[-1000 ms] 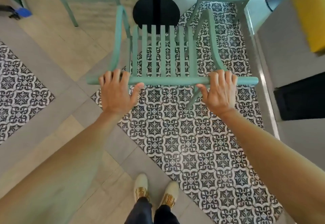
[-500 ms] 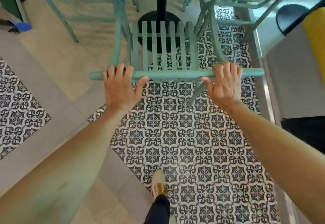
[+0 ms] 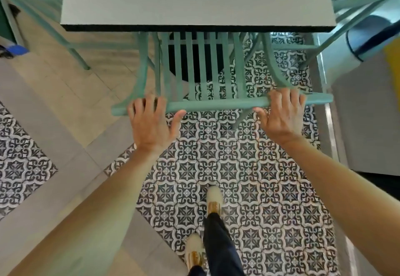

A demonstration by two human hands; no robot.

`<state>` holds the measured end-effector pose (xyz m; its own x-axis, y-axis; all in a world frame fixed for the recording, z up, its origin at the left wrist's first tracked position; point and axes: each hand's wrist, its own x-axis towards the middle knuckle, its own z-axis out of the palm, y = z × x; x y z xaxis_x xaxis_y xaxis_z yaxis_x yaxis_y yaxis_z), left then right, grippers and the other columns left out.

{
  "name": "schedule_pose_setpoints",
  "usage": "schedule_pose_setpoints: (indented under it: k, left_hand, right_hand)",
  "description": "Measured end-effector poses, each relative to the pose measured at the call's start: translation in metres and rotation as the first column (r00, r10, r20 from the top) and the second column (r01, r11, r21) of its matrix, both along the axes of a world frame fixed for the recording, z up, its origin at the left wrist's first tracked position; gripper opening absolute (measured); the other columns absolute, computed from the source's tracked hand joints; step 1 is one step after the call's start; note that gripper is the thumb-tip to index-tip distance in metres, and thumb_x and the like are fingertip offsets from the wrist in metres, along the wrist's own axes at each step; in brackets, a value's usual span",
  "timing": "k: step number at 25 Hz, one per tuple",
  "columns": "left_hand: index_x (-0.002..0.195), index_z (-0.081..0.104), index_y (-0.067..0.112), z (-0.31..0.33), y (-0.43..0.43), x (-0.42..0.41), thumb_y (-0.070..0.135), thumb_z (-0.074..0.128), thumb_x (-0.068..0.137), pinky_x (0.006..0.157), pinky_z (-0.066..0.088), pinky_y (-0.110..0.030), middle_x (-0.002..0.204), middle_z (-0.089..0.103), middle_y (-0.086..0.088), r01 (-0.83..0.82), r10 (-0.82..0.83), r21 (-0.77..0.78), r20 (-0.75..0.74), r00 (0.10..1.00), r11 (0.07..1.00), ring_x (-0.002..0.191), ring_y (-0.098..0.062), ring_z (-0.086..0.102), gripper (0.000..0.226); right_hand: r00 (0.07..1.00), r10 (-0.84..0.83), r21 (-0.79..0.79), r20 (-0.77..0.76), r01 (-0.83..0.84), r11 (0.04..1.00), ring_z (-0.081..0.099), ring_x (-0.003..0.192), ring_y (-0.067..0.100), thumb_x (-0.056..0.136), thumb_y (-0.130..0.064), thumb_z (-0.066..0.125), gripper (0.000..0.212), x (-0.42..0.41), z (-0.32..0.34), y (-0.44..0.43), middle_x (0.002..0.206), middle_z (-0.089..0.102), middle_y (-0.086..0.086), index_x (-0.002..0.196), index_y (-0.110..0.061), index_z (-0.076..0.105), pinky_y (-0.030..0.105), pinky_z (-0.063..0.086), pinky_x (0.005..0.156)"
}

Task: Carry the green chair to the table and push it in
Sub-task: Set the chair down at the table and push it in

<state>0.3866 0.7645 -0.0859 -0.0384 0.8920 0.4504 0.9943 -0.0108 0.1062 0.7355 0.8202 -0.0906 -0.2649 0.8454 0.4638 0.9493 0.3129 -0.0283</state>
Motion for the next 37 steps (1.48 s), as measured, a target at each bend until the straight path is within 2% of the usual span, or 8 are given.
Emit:
schedule_pose_setpoints:
  k: [5,10,13,18,26,31,37]
  left_hand:
    - [0.1,0.065,0.006,0.013,-0.002,0.003,0.066,0.023,0.103,0.084,0.03,-0.042,0.093,0.054,-0.011,-0.009,0.012,-0.073,0.033,0.999,0.997,0.087,-0.025,0.038,0.073]
    - [0.101,0.063,0.007,0.017,-0.003,0.003,0.067,0.024,0.104,0.083,0.031,-0.043,0.095,0.053,-0.011,-0.011,0.014,-0.128,0.018,1.0,0.992,0.087,-0.026,0.039,0.072]
    - [0.101,0.062,0.008,0.011,-0.001,0.0,0.068,0.028,0.103,0.084,0.032,-0.044,0.096,0.053,-0.01,-0.01,0.011,-0.113,0.008,1.0,0.994,0.087,-0.028,0.042,0.068]
    - [0.1,0.056,0.011,0.01,-0.002,-0.001,0.066,0.029,0.104,0.084,0.031,-0.044,0.095,0.049,-0.008,0.005,-0.003,-0.064,0.029,1.0,0.998,0.088,-0.026,0.036,0.061]
    - [0.097,0.054,0.012,0.006,-0.004,-0.003,0.065,0.031,0.104,0.086,0.032,-0.045,0.095,0.047,-0.006,-0.001,0.001,-0.075,0.01,1.0,0.997,0.088,-0.027,0.037,0.059]
    - [0.097,0.053,0.012,0.004,-0.005,-0.008,0.066,0.029,0.105,0.084,0.032,-0.044,0.096,0.047,-0.007,0.016,-0.016,-0.045,0.011,1.0,0.999,0.087,-0.027,0.037,0.06]
    - [0.098,0.055,0.011,0.003,-0.007,-0.016,0.067,0.031,0.104,0.086,0.032,-0.044,0.097,0.05,-0.008,0.018,-0.018,-0.06,0.004,1.0,0.998,0.089,-0.028,0.039,0.061]
  right_hand:
    - [0.999,0.033,-0.032,-0.011,-0.033,0.999,0.041,0.086,0.024,0.107,-0.062,0.018,0.059,-0.003,0.009,-0.003,0.099,0.055,0.012,0.103,-0.011,0.049,0.041,0.034,0.079]
    - [0.999,0.032,-0.081,-0.009,-0.032,0.996,0.041,0.088,0.027,0.108,-0.06,0.023,0.057,-0.004,0.018,-0.008,0.101,0.057,0.014,0.105,-0.009,0.049,0.043,0.033,0.082]
    - [1.0,0.014,-0.099,-0.012,-0.016,0.995,0.039,0.089,0.026,0.108,-0.06,0.022,0.057,-0.007,0.017,-0.006,0.101,0.055,0.014,0.105,-0.009,0.049,0.044,0.032,0.083]
    - [1.0,-0.007,-0.111,-0.018,0.005,0.994,0.042,0.088,0.027,0.108,-0.062,0.019,0.061,-0.008,0.015,-0.008,0.101,0.053,0.012,0.105,-0.01,0.05,0.044,0.035,0.082]
    - [0.999,-0.029,-0.11,0.027,0.032,0.993,0.038,0.088,0.024,0.108,-0.061,0.022,0.055,-0.01,0.015,-0.011,0.1,0.048,0.009,0.104,-0.013,0.046,0.043,0.035,0.084]
    - [0.998,-0.054,-0.099,0.029,0.057,0.993,0.042,0.088,0.027,0.108,-0.061,0.019,0.06,-0.013,0.012,-0.014,0.1,0.05,0.011,0.105,-0.01,0.05,0.044,0.036,0.083]
    - [0.999,-0.045,-0.075,0.001,0.045,0.996,0.042,0.089,0.028,0.108,-0.056,0.027,0.054,-0.022,0.011,-0.02,0.101,0.051,0.011,0.104,-0.008,0.052,0.045,0.036,0.083]
